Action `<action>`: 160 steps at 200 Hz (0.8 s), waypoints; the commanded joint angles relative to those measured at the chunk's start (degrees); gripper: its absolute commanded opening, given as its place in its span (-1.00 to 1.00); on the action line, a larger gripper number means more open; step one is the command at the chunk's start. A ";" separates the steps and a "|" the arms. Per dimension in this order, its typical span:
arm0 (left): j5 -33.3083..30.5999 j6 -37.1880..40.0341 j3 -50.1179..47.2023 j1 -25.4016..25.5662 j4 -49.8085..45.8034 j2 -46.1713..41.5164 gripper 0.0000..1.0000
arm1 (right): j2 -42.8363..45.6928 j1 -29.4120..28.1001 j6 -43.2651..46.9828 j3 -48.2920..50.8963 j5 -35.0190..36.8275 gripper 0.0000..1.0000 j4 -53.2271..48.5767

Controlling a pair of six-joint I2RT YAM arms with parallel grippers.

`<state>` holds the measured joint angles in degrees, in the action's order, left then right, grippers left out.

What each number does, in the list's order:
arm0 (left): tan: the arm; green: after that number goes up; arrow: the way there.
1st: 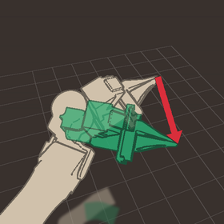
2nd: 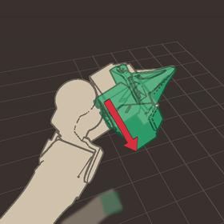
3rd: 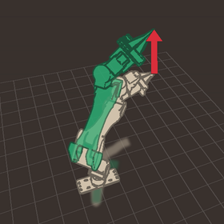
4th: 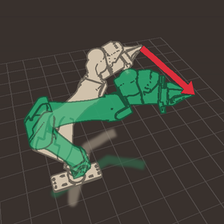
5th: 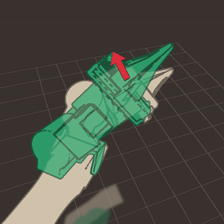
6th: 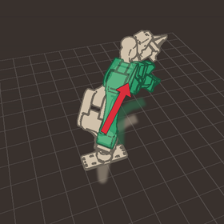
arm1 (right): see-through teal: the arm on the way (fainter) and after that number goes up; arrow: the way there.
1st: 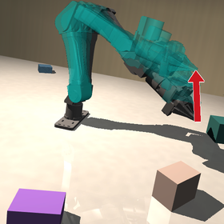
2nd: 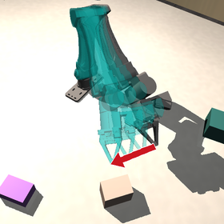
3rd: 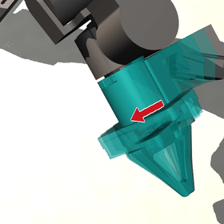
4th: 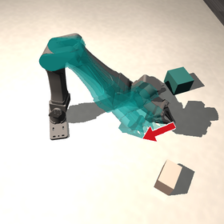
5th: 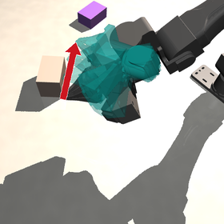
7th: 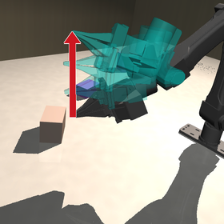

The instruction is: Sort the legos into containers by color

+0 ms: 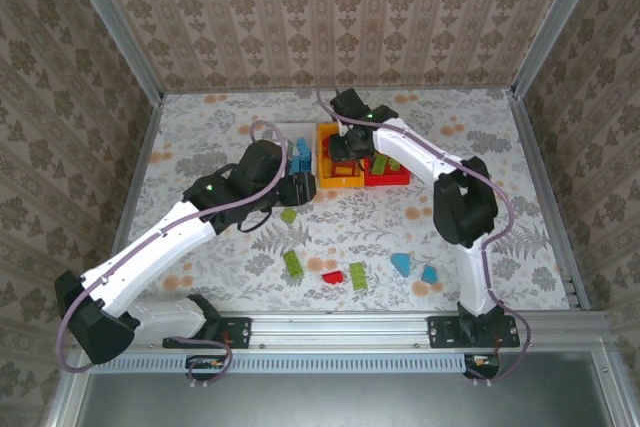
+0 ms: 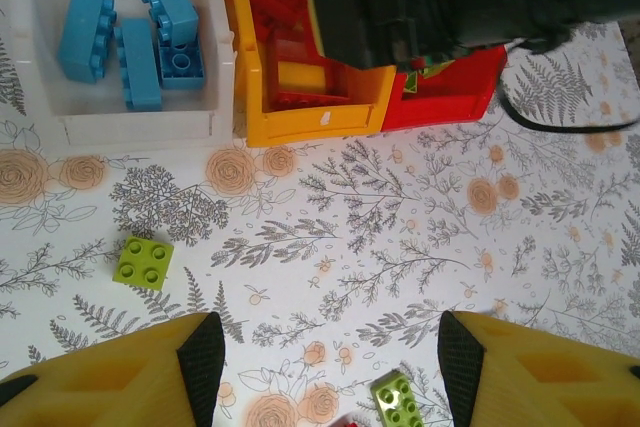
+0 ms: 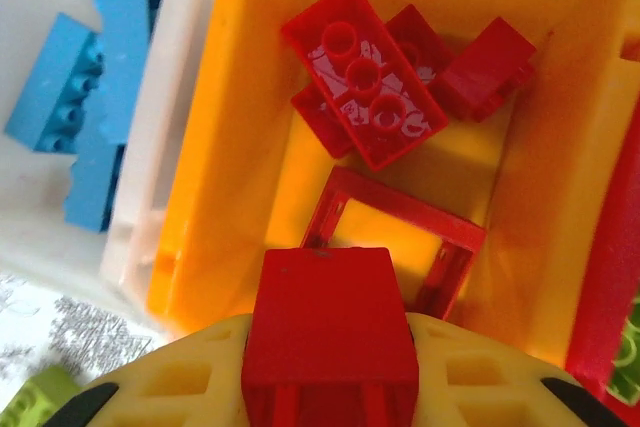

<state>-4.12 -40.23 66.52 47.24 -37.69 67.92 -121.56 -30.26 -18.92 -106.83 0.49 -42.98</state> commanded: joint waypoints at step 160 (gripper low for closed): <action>0.23 -4.73 -10.74 0.22 -12.32 -2.04 0.30 | 37.70 -7.56 8.36 37.72 -3.07 0.27 24.41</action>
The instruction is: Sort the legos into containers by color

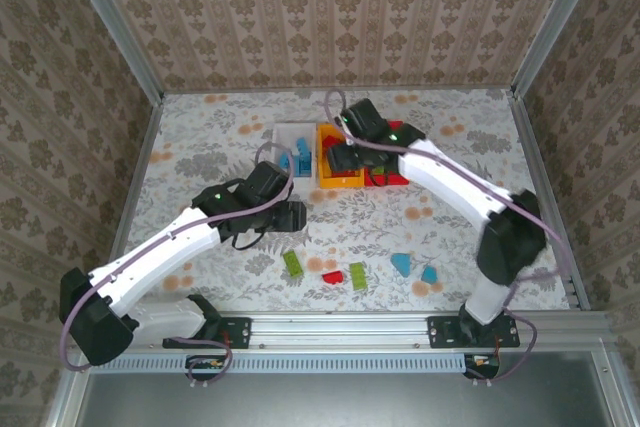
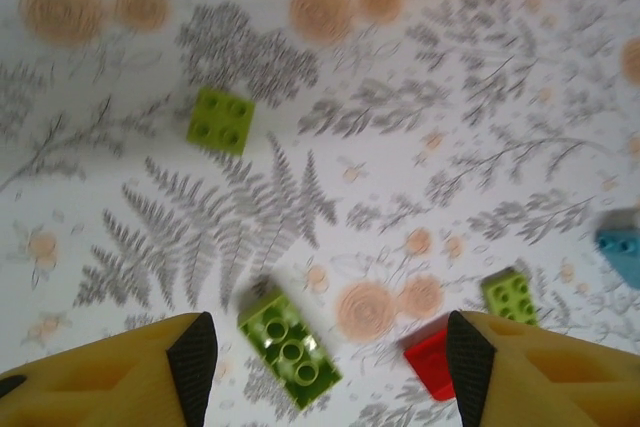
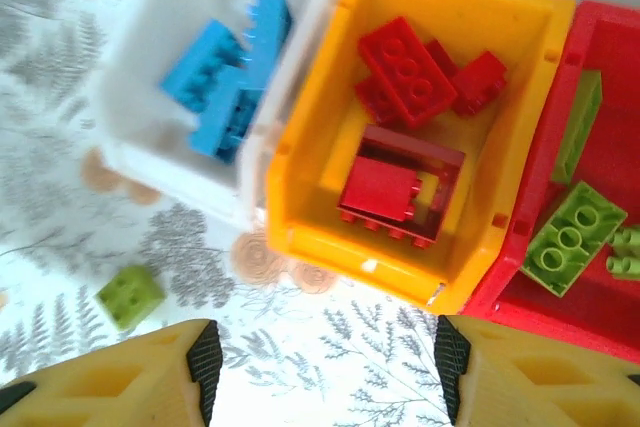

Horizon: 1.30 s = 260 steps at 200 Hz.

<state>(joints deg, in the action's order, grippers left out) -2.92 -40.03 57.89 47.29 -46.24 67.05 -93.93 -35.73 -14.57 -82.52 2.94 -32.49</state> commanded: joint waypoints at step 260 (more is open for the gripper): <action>6.17 -0.43 -4.69 5.42 -2.32 -11.57 0.30 | 3.38 -25.98 -29.93 30.71 1.51 0.35 -5.88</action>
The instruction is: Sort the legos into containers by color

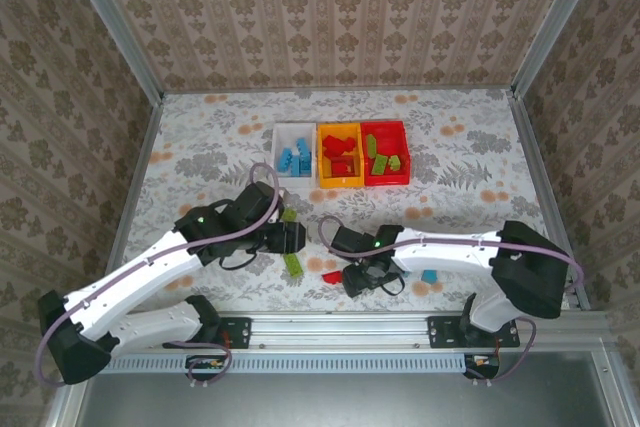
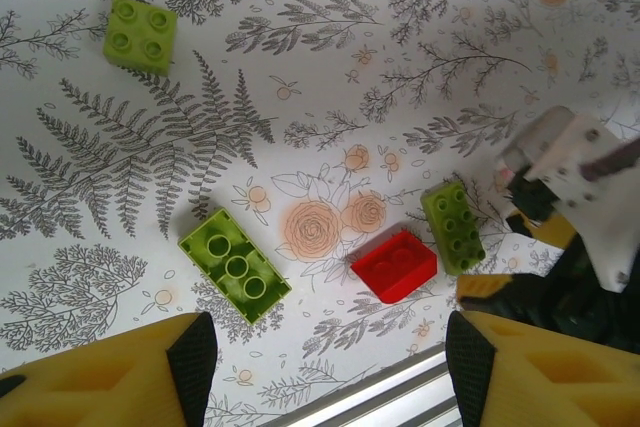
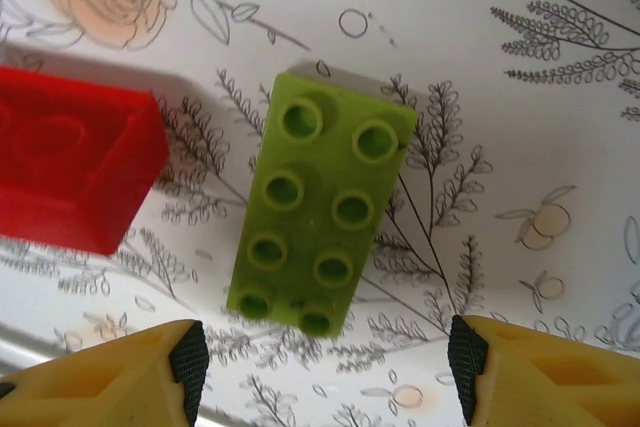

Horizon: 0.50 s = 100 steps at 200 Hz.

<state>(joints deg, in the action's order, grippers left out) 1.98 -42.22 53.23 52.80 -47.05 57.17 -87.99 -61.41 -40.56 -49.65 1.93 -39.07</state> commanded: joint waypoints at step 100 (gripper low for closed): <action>1.46 1.83 0.30 -0.23 -0.80 -3.20 0.30 | -9.15 0.29 -5.90 -2.39 5.68 -0.22 2.12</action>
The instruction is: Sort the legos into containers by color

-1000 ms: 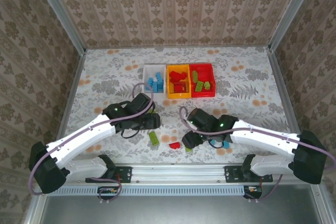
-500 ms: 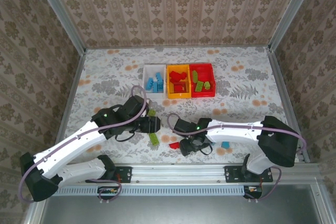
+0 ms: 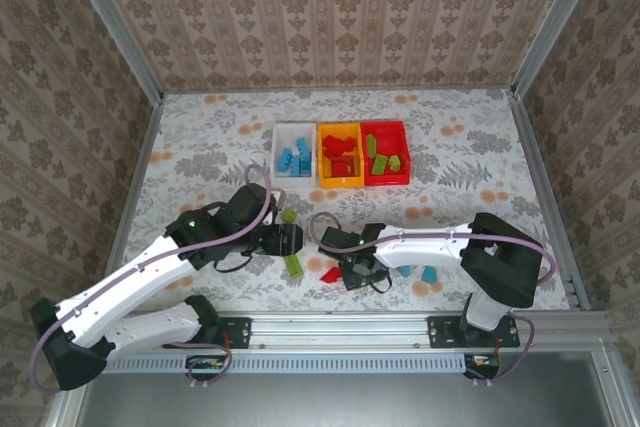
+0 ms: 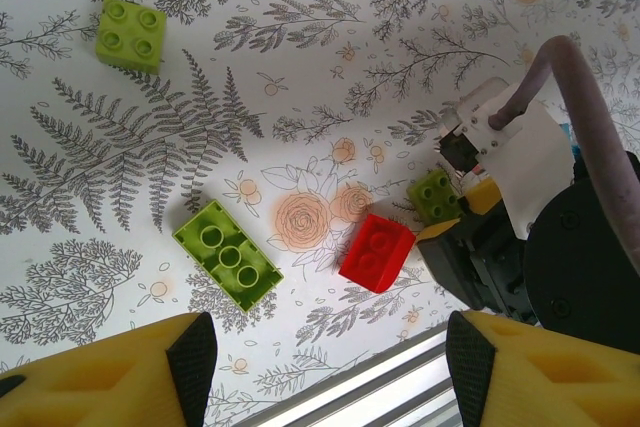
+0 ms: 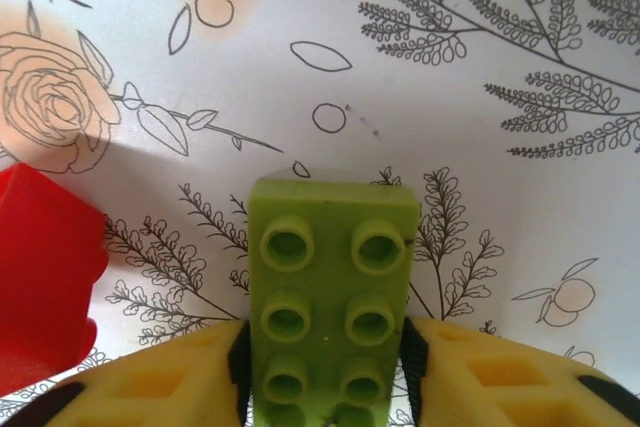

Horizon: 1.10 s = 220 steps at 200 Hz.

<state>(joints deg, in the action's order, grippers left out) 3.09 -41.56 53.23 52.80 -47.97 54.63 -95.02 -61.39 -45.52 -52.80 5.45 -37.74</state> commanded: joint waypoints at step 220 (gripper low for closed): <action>5.67 12.71 29.82 -5.25 15.43 33.37 0.28 | -29.72 42.17 26.53 -57.44 5.10 -0.42 -11.71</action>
<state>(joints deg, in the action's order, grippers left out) 6.87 -31.00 80.99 47.86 -33.50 86.87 -121.67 -19.77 -20.05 -105.58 8.99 -45.52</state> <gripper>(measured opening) 0.642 0.303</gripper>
